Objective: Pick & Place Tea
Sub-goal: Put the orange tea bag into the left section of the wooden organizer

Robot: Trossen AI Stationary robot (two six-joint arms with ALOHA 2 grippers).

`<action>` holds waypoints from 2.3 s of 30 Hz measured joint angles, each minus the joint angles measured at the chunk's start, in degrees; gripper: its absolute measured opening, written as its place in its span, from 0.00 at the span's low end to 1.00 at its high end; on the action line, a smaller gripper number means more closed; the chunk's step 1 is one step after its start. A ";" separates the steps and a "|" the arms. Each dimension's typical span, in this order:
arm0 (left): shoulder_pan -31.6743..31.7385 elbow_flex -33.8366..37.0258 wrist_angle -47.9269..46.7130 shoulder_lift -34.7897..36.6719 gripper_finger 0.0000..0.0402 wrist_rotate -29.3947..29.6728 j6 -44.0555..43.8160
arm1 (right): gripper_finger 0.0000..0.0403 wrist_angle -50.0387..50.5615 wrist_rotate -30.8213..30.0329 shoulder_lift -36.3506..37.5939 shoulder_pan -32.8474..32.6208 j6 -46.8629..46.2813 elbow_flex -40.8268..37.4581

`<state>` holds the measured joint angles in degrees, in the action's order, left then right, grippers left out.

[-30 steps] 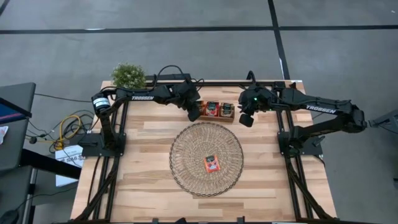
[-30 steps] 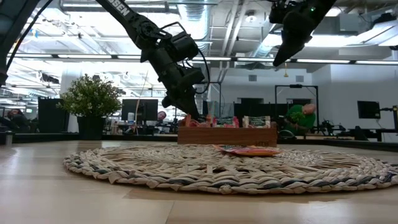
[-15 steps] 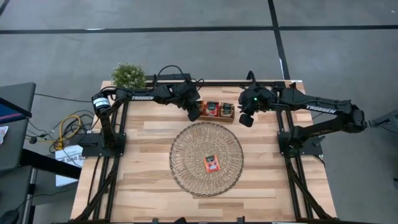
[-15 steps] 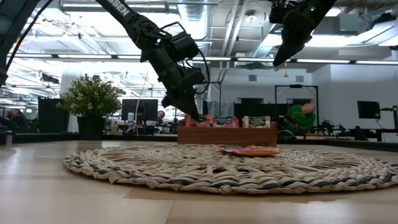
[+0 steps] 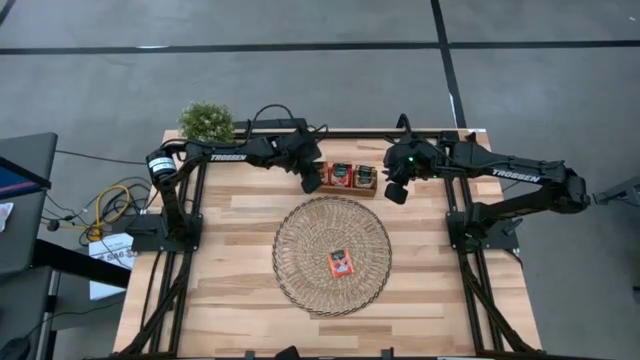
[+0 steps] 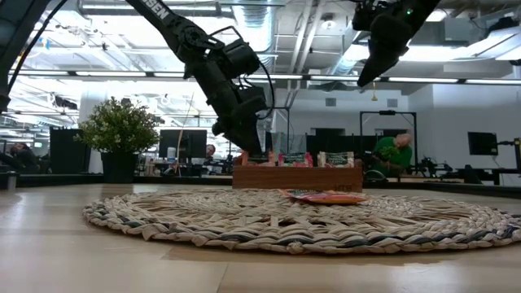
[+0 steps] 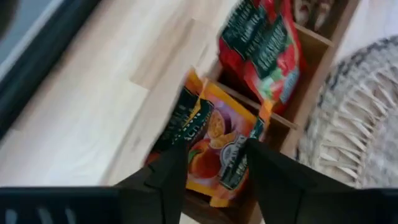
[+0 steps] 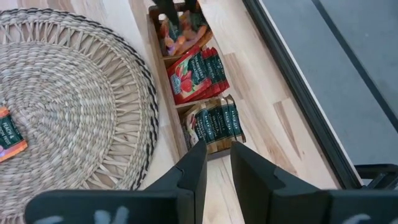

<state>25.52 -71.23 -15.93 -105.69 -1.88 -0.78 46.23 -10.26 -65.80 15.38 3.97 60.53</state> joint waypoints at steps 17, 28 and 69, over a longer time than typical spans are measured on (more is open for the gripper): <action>-2.20 -5.39 -14.99 11.43 0.40 -1.09 -8.66 | 0.16 0.00 1.30 0.00 -1.85 -0.57 0.02; -14.80 -5.37 -15.28 11.68 0.40 -8.66 -4.06 | 0.16 0.00 1.29 0.02 -3.02 -0.57 0.02; -31.30 -5.34 0.21 -4.15 0.40 0.69 -18.57 | 0.16 -6.94 3.02 28.86 -9.34 -15.37 -13.94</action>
<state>-5.78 -76.58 -15.73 -109.84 -1.19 -19.35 39.29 -7.25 -36.94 6.03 -11.40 46.59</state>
